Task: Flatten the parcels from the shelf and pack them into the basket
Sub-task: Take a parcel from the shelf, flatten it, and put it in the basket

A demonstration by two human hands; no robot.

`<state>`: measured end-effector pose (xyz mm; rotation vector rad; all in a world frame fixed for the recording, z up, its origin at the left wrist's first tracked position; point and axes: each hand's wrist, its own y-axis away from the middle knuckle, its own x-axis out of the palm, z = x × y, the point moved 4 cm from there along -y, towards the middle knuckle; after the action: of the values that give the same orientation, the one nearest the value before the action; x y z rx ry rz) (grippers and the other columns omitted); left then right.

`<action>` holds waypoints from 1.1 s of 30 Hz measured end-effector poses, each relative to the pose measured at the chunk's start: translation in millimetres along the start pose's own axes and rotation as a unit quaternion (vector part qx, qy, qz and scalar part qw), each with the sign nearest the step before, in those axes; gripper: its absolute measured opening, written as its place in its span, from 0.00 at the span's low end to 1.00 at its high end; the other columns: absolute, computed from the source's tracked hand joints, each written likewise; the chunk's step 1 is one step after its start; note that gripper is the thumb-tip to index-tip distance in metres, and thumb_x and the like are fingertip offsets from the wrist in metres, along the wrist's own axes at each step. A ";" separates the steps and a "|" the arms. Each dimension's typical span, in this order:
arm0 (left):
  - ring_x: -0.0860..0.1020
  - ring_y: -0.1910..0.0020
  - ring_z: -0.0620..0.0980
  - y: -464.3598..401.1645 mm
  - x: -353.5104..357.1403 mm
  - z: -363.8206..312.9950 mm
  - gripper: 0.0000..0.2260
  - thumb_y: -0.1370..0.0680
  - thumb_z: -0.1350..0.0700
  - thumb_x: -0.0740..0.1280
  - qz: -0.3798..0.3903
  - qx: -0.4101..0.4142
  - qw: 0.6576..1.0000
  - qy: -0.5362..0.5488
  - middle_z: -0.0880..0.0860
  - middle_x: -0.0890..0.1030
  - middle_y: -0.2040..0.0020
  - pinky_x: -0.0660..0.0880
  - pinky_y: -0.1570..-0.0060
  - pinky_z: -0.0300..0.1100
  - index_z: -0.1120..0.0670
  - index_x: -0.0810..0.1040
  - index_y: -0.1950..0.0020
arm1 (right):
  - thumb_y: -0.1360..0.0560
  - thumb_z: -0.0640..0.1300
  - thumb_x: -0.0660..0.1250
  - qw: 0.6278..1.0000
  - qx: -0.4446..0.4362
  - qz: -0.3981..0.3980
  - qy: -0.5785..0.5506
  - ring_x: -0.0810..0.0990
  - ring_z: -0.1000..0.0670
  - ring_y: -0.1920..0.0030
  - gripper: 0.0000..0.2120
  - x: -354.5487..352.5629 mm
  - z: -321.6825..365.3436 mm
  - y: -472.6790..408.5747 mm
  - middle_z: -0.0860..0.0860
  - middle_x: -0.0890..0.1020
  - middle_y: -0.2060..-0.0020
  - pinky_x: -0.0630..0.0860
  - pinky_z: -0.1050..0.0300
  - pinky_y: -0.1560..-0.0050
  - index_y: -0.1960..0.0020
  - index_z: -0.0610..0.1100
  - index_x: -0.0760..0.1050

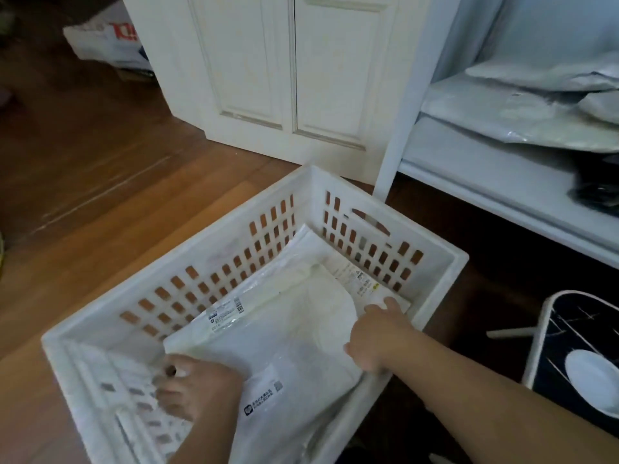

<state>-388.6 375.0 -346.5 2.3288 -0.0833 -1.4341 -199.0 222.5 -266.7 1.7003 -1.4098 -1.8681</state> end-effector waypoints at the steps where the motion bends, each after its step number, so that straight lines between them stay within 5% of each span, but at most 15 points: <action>1: 0.47 0.24 0.63 3.0 4.0 -8.5 0.28 0.20 0.51 0.56 0.035 0.078 0.988 -0.128 0.63 0.47 0.23 0.44 0.26 0.56 0.54 0.50 0.22 | 0.18 0.48 0.52 0.999 -0.017 0.021 0.025 0.61 0.43 0.29 0.16 2.2 6.6 -1.2 0.46 0.74 0.38 0.43 0.35 0.28 0.41 0.44 0.76; 4: 0.33 0.25 0.59 4.2 34.7 -36.0 0.34 0.22 0.35 0.52 0.153 0.331 0.885 -0.290 0.51 0.33 0.23 0.41 0.28 0.64 0.40 0.37 0.24 | 0.21 0.40 0.55 0.995 -0.045 0.042 0.078 0.65 0.41 0.35 0.09 6.4 14.5 -4.1 0.47 0.72 0.54 0.46 0.32 0.29 0.56 0.43 0.72; 6: 0.29 0.26 0.57 17.1 58.0 -39.8 0.38 0.29 0.25 0.50 0.261 0.411 0.793 -0.367 0.46 0.26 0.27 0.42 0.33 0.71 0.34 0.34 0.27 | 0.21 0.41 0.55 0.996 -0.036 0.023 0.080 0.63 0.41 0.33 0.08 7.1 13.8 -5.9 0.45 0.73 0.45 0.47 0.32 0.29 0.52 0.44 0.73; 8: 0.26 0.28 0.56 22.4 74.7 -36.9 0.44 0.36 0.21 0.53 0.304 0.425 0.752 -0.402 0.45 0.22 0.30 0.41 0.37 0.76 0.31 0.32 0.29 | 0.20 0.44 0.54 0.998 0.004 0.001 0.056 0.59 0.40 0.29 0.15 9.5 11.6 -10.6 0.44 0.69 0.33 0.46 0.32 0.30 0.38 0.44 0.74; 12: 0.25 0.29 0.59 14.7 91.1 -19.2 0.47 0.38 0.20 0.58 0.313 0.334 0.792 -0.405 0.44 0.22 0.29 0.47 0.40 0.80 0.30 0.33 0.29 | 0.18 0.50 0.52 0.991 0.071 -0.116 -0.007 0.60 0.42 0.28 0.23 1.5 4.5 -13.9 0.45 0.65 0.29 0.48 0.38 0.27 0.27 0.41 0.62; 15: 0.27 0.28 0.63 12.2 100.2 -2.8 0.46 0.37 0.21 0.57 0.312 0.259 0.834 -0.373 0.45 0.21 0.29 0.51 0.42 0.80 0.30 0.32 0.29 | 0.19 0.51 0.54 0.982 0.078 -0.166 -0.048 0.64 0.45 0.31 0.20 -2.9 -4.4 -12.8 0.46 0.69 0.33 0.51 0.43 0.27 0.31 0.44 0.67; 20: 0.29 0.29 0.68 2.2 107.0 -6.3 0.47 0.35 0.24 0.60 0.338 0.227 0.836 -0.368 0.50 0.23 0.28 0.47 0.34 0.75 0.33 0.33 0.27 | 0.18 0.54 0.52 0.970 0.081 -0.214 -0.084 0.69 0.47 0.35 0.18 -3.4 -19.3 -4.7 0.49 0.73 0.37 0.57 0.48 0.29 0.36 0.46 0.71; 24: 0.43 0.24 0.66 3.9 94.9 -32.3 0.44 0.28 0.30 0.62 0.349 0.248 0.789 -0.441 0.62 0.33 0.24 0.46 0.27 0.64 0.42 0.39 0.23 | 0.19 0.57 0.52 0.954 0.065 -0.267 -0.122 0.69 0.48 0.35 0.21 -4.7 -29.9 7.1 0.49 0.74 0.38 0.57 0.49 0.28 0.37 0.46 0.73; 27: 0.54 0.24 0.60 14.2 73.8 -65.8 0.36 0.23 0.38 0.61 0.347 0.279 0.782 -0.436 0.60 0.53 0.23 0.54 0.26 0.52 0.52 0.51 0.21 | 0.20 0.59 0.52 0.942 0.049 -0.296 -0.151 0.67 0.48 0.33 0.22 -1.8 -36.9 15.6 0.50 0.74 0.36 0.57 0.49 0.27 0.36 0.46 0.73; 33: 0.69 0.31 0.53 110.7 20.2 -179.3 0.23 0.18 0.47 0.57 0.200 0.478 0.789 -0.332 0.55 0.70 0.29 0.67 0.34 0.45 0.56 0.64 0.26 | 0.19 0.56 0.54 0.891 0.117 -0.391 -0.197 0.54 0.49 0.25 0.23 8.0 -96.0 85.0 0.49 0.62 0.27 0.50 0.49 0.26 0.27 0.50 0.63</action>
<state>-206.0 322.9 -252.7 2.0057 -1.7442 -2.1783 -152.5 128.4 -192.5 2.3548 -1.1923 -2.6752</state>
